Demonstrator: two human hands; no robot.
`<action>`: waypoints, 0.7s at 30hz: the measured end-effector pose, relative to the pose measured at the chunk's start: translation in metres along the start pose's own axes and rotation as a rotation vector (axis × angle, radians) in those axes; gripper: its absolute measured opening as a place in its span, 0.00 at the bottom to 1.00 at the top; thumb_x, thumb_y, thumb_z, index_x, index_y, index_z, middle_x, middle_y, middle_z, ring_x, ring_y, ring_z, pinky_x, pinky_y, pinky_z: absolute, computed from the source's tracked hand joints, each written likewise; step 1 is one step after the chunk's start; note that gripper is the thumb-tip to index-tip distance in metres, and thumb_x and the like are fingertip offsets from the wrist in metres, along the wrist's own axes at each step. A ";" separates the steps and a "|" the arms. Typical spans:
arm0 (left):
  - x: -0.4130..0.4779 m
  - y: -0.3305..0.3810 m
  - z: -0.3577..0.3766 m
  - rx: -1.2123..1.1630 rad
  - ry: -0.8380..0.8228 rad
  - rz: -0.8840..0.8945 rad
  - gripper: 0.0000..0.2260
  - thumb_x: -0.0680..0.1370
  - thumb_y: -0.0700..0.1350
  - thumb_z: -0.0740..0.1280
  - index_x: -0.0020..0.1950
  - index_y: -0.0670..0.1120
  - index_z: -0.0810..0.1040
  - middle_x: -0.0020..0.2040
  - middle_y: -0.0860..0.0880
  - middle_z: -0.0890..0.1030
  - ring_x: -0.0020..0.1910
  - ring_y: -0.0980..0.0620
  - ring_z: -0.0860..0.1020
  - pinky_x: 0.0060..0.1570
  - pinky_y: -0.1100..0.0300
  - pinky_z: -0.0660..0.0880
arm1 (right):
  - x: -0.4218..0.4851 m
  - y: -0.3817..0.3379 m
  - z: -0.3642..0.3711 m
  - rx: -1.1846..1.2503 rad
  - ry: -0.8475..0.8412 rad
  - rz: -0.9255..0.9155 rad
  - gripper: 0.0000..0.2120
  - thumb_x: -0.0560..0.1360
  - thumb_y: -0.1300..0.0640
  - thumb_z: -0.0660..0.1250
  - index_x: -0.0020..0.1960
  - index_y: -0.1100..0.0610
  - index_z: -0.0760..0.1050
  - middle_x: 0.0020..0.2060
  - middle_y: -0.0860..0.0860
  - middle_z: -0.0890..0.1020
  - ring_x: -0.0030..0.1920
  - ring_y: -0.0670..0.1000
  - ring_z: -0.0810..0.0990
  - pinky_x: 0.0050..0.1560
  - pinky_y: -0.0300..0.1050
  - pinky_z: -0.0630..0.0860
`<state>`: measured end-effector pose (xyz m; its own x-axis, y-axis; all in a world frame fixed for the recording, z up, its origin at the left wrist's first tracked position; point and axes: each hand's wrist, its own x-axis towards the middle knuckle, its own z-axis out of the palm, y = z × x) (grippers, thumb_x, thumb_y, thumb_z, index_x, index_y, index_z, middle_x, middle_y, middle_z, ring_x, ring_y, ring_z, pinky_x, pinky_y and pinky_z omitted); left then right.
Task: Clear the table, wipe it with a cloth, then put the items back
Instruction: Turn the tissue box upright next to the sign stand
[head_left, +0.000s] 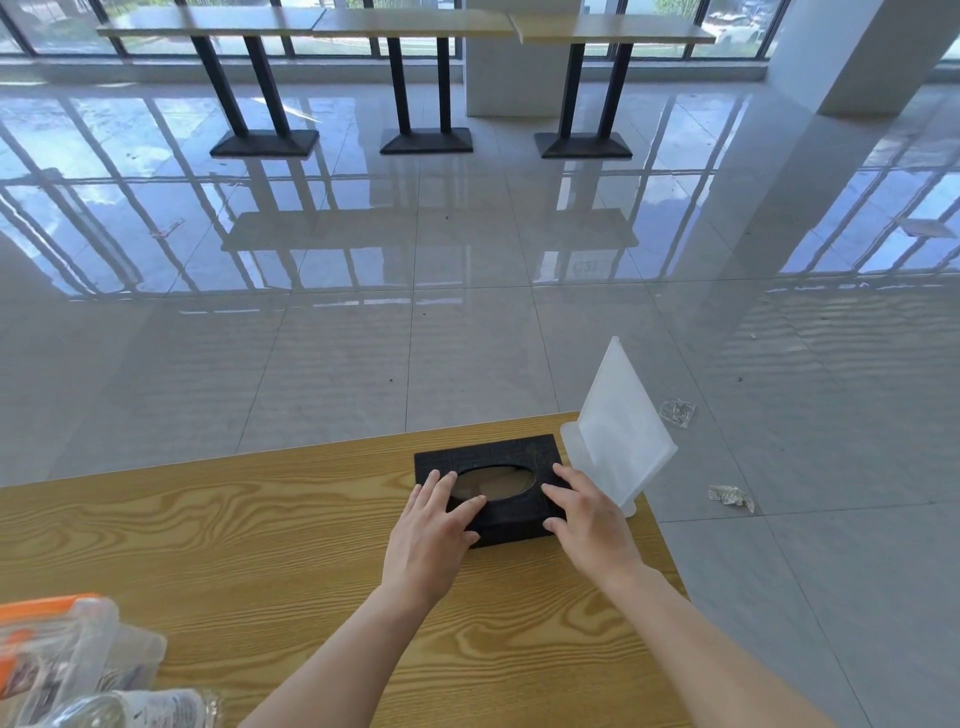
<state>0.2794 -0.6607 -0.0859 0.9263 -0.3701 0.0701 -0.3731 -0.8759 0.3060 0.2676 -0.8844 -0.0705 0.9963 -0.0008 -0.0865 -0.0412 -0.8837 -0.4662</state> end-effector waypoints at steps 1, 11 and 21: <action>0.000 0.000 0.000 -0.003 0.000 0.000 0.20 0.78 0.49 0.70 0.70 0.55 0.74 0.75 0.42 0.66 0.77 0.42 0.58 0.76 0.49 0.55 | 0.000 0.000 0.000 0.000 0.001 0.001 0.24 0.75 0.60 0.71 0.71 0.55 0.72 0.74 0.50 0.67 0.73 0.51 0.66 0.70 0.48 0.67; 0.000 -0.002 0.003 0.005 0.003 0.001 0.20 0.76 0.47 0.73 0.68 0.54 0.76 0.73 0.41 0.69 0.76 0.40 0.61 0.74 0.46 0.61 | -0.001 0.000 -0.001 -0.003 -0.022 -0.001 0.24 0.76 0.61 0.70 0.71 0.55 0.71 0.74 0.50 0.65 0.73 0.52 0.65 0.70 0.48 0.67; 0.001 -0.004 0.004 -0.004 0.009 -0.002 0.21 0.75 0.46 0.73 0.67 0.54 0.77 0.73 0.41 0.70 0.76 0.40 0.62 0.74 0.46 0.60 | -0.004 -0.006 0.002 -0.019 0.007 0.024 0.23 0.76 0.61 0.70 0.70 0.55 0.71 0.74 0.51 0.66 0.73 0.52 0.66 0.69 0.47 0.68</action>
<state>0.2820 -0.6588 -0.0905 0.9276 -0.3654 0.0779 -0.3709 -0.8755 0.3097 0.2637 -0.8788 -0.0690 0.9955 -0.0258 -0.0914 -0.0642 -0.8923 -0.4468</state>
